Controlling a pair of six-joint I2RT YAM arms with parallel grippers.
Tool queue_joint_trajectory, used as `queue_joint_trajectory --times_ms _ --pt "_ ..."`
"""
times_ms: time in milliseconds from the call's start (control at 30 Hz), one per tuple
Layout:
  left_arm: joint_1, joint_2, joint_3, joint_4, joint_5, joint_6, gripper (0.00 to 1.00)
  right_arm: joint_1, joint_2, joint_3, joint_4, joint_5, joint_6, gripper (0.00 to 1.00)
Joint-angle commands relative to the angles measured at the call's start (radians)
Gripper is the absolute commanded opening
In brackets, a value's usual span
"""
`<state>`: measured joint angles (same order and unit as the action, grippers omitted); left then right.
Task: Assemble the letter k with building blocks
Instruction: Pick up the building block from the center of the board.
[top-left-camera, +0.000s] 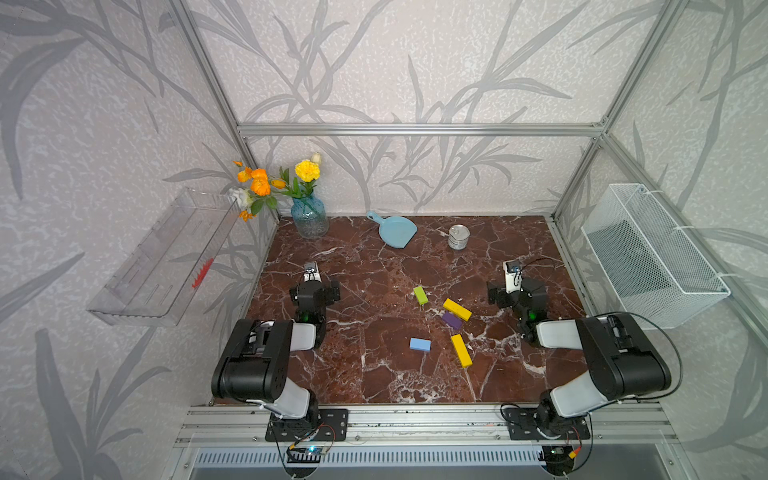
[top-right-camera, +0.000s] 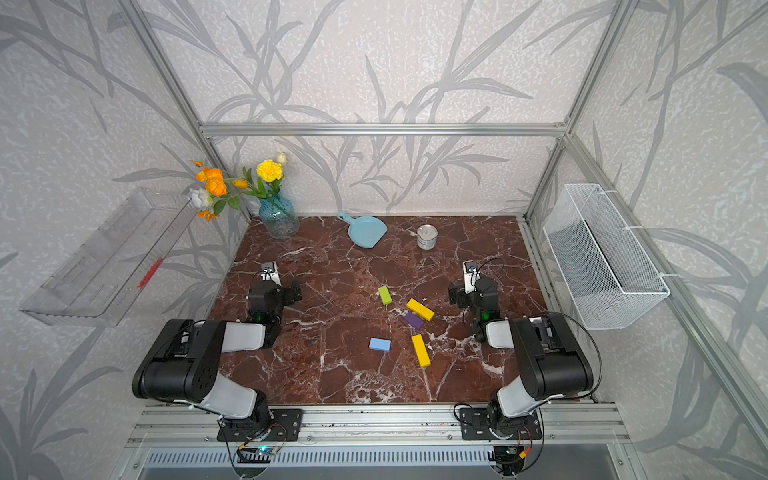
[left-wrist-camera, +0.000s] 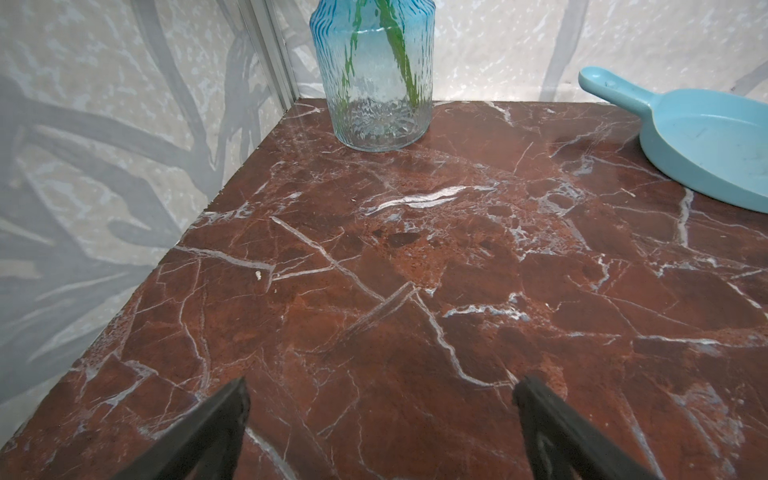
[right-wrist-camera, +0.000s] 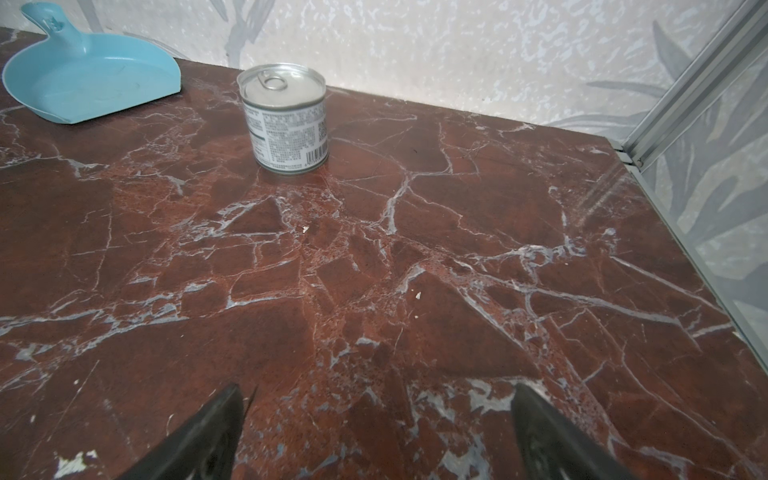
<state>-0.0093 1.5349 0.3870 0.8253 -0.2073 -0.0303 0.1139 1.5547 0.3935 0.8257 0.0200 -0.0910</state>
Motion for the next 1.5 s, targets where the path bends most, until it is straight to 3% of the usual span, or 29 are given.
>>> queue_joint_trajectory --times_ms 0,767,833,867,967,1033,1100,1233,1467 --pt "0.015 -0.007 0.024 -0.019 0.035 -0.018 1.00 -0.003 -0.018 0.021 -0.007 -0.003 0.003 0.99" --pt "0.015 -0.014 0.028 -0.006 0.030 -0.013 1.00 -0.010 -0.020 0.022 0.001 -0.006 0.005 0.99" --pt "0.014 -0.074 0.117 -0.213 0.021 -0.018 1.00 -0.009 -0.068 0.028 -0.013 0.069 0.032 0.99" --pt "0.017 -0.102 0.180 -0.356 0.011 -0.026 1.00 -0.009 -0.117 0.068 -0.151 0.126 0.061 0.99" --pt "0.014 -0.187 0.241 -0.484 0.059 -0.012 1.00 -0.007 -0.214 0.212 -0.468 0.072 0.038 0.99" --pt "0.015 -0.247 0.287 -0.579 0.084 -0.052 1.00 0.017 -0.259 0.282 -0.609 0.086 0.104 0.99" --pt "0.012 -0.287 0.361 -0.753 0.119 -0.099 1.00 0.087 -0.285 0.360 -0.769 0.137 0.136 0.99" --pt "-0.011 -0.326 0.462 -1.006 0.091 -0.176 1.00 0.279 -0.265 0.454 -0.897 0.218 0.159 1.00" --pt "-0.116 -0.408 0.587 -1.357 -0.015 -0.196 1.00 0.548 -0.037 0.722 -1.175 0.315 0.307 0.93"
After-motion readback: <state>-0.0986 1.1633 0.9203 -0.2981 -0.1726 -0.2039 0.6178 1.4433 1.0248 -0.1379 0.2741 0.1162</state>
